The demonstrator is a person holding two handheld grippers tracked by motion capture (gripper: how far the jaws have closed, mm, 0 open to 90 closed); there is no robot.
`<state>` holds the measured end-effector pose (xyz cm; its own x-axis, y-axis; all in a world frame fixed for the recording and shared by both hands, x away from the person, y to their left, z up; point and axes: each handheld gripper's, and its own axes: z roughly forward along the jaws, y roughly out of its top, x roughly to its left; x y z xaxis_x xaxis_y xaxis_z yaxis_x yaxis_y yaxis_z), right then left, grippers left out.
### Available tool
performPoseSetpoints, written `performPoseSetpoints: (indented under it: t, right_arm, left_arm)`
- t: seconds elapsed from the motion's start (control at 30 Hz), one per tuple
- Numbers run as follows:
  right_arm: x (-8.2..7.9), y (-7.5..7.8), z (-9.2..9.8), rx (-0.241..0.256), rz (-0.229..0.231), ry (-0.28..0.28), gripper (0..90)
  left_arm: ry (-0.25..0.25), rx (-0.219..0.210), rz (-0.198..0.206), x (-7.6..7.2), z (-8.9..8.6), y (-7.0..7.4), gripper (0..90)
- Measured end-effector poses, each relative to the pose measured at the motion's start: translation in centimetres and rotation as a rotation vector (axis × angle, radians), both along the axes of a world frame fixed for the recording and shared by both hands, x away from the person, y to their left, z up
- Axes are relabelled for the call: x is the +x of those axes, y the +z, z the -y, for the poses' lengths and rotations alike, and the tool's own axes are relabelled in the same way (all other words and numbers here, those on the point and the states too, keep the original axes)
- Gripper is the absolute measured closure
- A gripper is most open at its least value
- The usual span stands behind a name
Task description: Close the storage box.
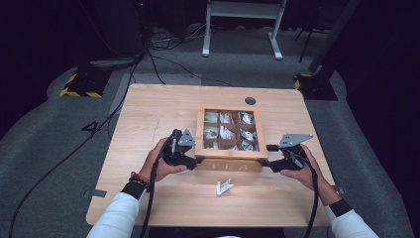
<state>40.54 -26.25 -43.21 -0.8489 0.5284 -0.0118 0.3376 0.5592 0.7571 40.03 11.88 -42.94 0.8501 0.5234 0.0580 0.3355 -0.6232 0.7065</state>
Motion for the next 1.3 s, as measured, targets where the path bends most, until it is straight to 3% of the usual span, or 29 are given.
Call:
performPoseSetpoints:
  t: [0.2, 0.33, 0.57, 0.83, 1.0, 1.17, 1.3]
  right_arm:
    - [-0.1, -0.4, 0.0, 0.001, -0.017, -0.002, 33.1]
    - [-0.1, -0.6, 0.2, 0.012, -0.021, -0.008, 33.3]
    - [-0.4, -0.5, 0.9, 0.044, -0.008, -0.013, 35.1]
    - [-0.6, -0.1, 1.2, 0.072, 0.014, -0.017, 38.1]
    - [-0.6, -0.1, 1.0, 0.06, 0.004, -0.011, 39.4]
    - [-0.4, -0.6, 0.6, 0.018, -0.012, -0.006, 39.3]
    - [-0.6, -0.1, 0.9, 0.046, 0.007, -0.008, 39.3]
  left_arm:
    - [-0.002, 0.019, -0.008, 0.0, 0.1, -0.4, 30.9]
    - [0.001, 0.004, -0.012, 0.0, 0.0, -0.6, 31.1]
    - [0.005, -0.02, -0.015, 0.0, -0.2, -0.8, 31.2]
    - [0.013, -0.018, -0.006, -0.2, -0.4, -0.9, 31.8]
    - [0.008, -0.018, -0.011, -0.1, -0.4, -0.9, 31.6]
    - [0.014, -0.017, -0.009, -0.2, -0.5, -0.9, 31.3]
    - [0.013, -0.004, 0.004, -0.4, -0.5, -0.7, 31.5]
